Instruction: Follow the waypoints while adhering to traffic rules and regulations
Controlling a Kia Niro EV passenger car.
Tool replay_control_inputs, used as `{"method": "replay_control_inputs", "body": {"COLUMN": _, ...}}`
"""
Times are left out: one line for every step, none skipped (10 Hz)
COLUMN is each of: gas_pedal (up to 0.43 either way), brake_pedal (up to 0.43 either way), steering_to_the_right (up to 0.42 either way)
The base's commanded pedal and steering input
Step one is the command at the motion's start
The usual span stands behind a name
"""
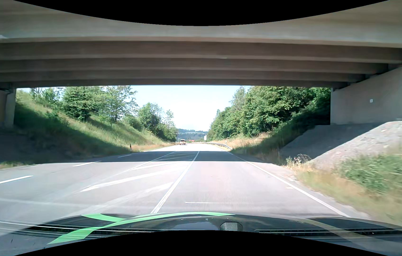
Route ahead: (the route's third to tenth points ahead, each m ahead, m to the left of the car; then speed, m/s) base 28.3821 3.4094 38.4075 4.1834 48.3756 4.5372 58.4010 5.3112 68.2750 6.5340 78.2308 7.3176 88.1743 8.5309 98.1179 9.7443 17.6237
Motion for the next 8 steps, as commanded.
{"method": "replay_control_inputs", "body": {"gas_pedal": 0.311, "brake_pedal": 0.000, "steering_to_the_right": -0.012}}
{"method": "replay_control_inputs", "body": {"gas_pedal": 0.311, "brake_pedal": 0.000, "steering_to_the_right": -0.010}}
{"method": "replay_control_inputs", "body": {"gas_pedal": 0.287, "brake_pedal": 0.000, "steering_to_the_right": -0.009}}
{"method": "replay_control_inputs", "body": {"gas_pedal": 0.268, "brake_pedal": 0.000, "steering_to_the_right": -0.009}}
{"method": "replay_control_inputs", "body": {"gas_pedal": 0.260, "brake_pedal": 0.000, "steering_to_the_right": -0.009}}
{"method": "replay_control_inputs", "body": {"gas_pedal": 0.240, "brake_pedal": 0.000, "steering_to_the_right": -0.009}}
{"method": "replay_control_inputs", "body": {"gas_pedal": 0.228, "brake_pedal": 0.000, "steering_to_the_right": -0.009}}
{"method": "replay_control_inputs", "body": {"gas_pedal": 0.228, "brake_pedal": 0.000, "steering_to_the_right": -0.009}}
